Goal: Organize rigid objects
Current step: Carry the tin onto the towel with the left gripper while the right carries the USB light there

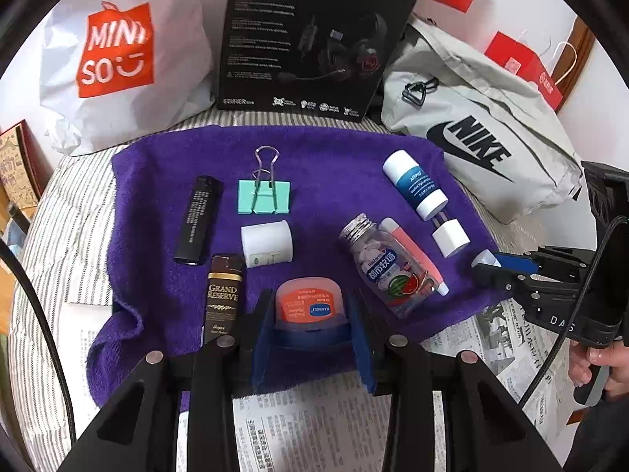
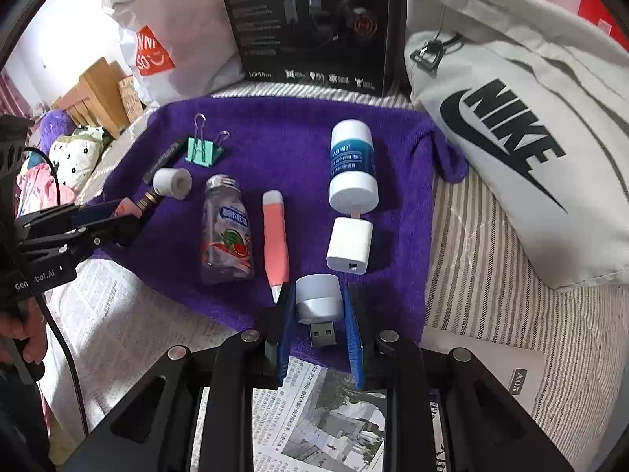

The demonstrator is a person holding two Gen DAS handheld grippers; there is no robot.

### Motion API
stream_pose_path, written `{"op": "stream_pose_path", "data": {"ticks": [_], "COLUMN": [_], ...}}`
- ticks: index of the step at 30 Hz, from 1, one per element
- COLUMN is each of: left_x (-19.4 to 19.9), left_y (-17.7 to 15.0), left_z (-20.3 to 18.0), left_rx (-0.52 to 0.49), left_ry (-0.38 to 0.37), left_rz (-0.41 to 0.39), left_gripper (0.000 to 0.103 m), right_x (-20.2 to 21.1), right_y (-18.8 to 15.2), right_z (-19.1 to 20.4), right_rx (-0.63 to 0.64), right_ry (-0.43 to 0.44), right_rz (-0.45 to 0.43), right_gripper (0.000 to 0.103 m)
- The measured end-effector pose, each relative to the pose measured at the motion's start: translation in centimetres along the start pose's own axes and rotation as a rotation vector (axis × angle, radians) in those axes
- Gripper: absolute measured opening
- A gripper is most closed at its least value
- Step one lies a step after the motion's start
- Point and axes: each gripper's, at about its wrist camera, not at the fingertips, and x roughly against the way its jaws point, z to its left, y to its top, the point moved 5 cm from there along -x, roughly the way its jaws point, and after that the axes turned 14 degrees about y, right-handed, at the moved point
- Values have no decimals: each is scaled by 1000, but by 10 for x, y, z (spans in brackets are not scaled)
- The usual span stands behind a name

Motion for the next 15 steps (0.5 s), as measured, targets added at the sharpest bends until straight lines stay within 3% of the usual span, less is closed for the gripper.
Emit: {"op": "stream_pose_path", "data": {"ticks": [15], "left_x": [-15], "left_y": [5], "left_z": [-5], "left_rx": [-18], "left_ry": [-3], "left_rz": [38], "left_gripper": [35], "right_x": [-23], "right_y": [-3], "right_z": [-11], "right_rx": [-24], "right_ry": [9], "right_rz": [42], "right_gripper": [24]}}
